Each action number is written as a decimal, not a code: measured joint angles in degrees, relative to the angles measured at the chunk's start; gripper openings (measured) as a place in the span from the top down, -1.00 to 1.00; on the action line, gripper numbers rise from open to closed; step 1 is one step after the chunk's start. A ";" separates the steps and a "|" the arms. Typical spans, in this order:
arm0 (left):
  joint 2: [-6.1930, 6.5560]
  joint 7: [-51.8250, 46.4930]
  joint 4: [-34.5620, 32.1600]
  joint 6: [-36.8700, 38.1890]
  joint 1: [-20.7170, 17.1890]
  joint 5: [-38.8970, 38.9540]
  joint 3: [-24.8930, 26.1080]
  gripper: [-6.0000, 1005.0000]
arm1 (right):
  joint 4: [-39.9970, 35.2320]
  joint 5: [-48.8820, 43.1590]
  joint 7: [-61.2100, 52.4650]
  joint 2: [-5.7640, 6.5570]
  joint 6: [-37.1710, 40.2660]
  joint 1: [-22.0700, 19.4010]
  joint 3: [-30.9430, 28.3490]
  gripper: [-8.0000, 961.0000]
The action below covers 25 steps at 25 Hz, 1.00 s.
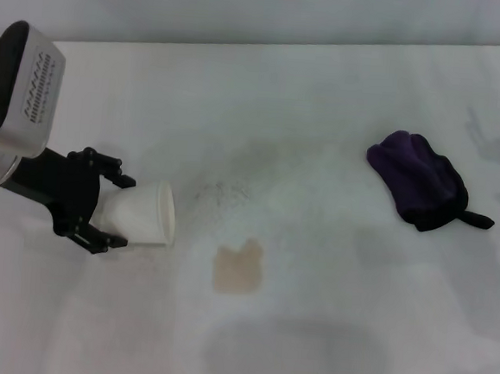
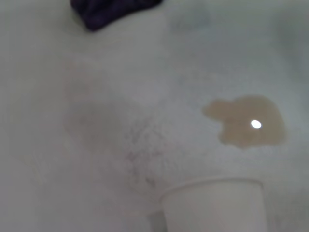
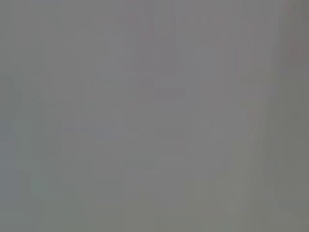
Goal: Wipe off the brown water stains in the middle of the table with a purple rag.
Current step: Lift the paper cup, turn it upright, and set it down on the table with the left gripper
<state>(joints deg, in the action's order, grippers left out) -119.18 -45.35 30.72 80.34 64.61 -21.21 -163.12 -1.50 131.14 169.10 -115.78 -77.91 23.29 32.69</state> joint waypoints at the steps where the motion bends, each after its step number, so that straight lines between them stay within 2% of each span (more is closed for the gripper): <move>1: 0.00 0.00 -0.11 0.04 0.00 0.55 0.00 -0.63 | 0.00 0.00 0.00 0.01 0.04 0.00 0.00 -0.62; 13: 0.01 -0.34 -1.32 -0.29 -0.89 3.57 -0.01 -0.58 | 0.15 -0.04 0.00 0.13 0.13 -0.17 0.00 -0.62; 17: 0.39 -0.17 -0.44 2.84 -2.46 11.96 -0.01 -0.44 | 0.07 -0.40 0.00 0.21 0.02 -0.18 0.41 -0.62; 21: 0.64 -0.03 2.31 9.18 -6.03 24.93 0.01 -0.38 | -0.05 -0.67 0.00 0.23 0.04 0.06 0.68 -0.62; 25: 0.60 0.01 1.75 13.61 -10.55 36.74 0.00 -0.32 | -0.52 -0.74 0.00 0.28 0.13 0.31 0.78 -0.62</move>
<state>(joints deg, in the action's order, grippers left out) -118.59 -45.34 32.47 93.96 54.06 15.53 -163.13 -2.02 130.40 169.10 -115.49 -77.78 23.60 33.47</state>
